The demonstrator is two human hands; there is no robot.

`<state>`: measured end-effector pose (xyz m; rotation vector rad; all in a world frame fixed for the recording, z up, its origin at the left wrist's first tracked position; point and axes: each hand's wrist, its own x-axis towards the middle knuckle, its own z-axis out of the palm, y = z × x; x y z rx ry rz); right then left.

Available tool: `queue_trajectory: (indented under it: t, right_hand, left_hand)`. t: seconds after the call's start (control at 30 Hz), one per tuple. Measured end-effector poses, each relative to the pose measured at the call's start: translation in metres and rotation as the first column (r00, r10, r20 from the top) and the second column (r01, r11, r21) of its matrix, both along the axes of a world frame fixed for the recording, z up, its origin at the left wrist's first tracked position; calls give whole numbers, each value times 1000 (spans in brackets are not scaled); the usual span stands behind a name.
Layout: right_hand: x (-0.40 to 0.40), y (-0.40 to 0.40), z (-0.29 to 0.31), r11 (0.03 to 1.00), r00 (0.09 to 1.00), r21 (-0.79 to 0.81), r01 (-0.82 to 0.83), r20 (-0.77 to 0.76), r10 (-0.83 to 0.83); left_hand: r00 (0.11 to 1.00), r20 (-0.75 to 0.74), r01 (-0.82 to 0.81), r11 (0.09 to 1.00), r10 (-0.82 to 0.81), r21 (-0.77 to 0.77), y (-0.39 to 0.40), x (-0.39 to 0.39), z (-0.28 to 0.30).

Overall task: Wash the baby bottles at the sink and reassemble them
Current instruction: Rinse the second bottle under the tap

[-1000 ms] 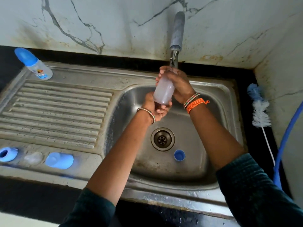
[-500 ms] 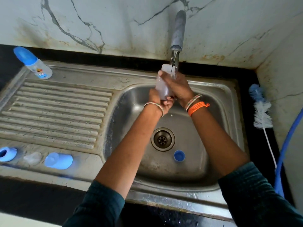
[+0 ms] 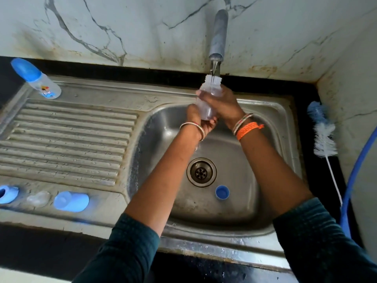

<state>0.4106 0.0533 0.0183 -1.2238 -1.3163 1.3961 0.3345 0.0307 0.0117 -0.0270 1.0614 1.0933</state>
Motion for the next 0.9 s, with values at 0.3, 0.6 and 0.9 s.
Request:
queue_trajectory:
  t: [0.3,0.6,0.9]
  right_hand:
    - [-14,13,-10,947,922,26,321,219,-319]
    - [-13,-8,-21,945,952,197,261,112,-286]
    - [16,-24,-26,990,918,134,42,385,-91]
  left_hand:
    - [892,-411,-116,974,190,197,-8,16,-2]
    - [996,-61,-57,998,59,35,-20,-7,-11]
    - [985,151,-88,996,86,6,-43,-32,-59]
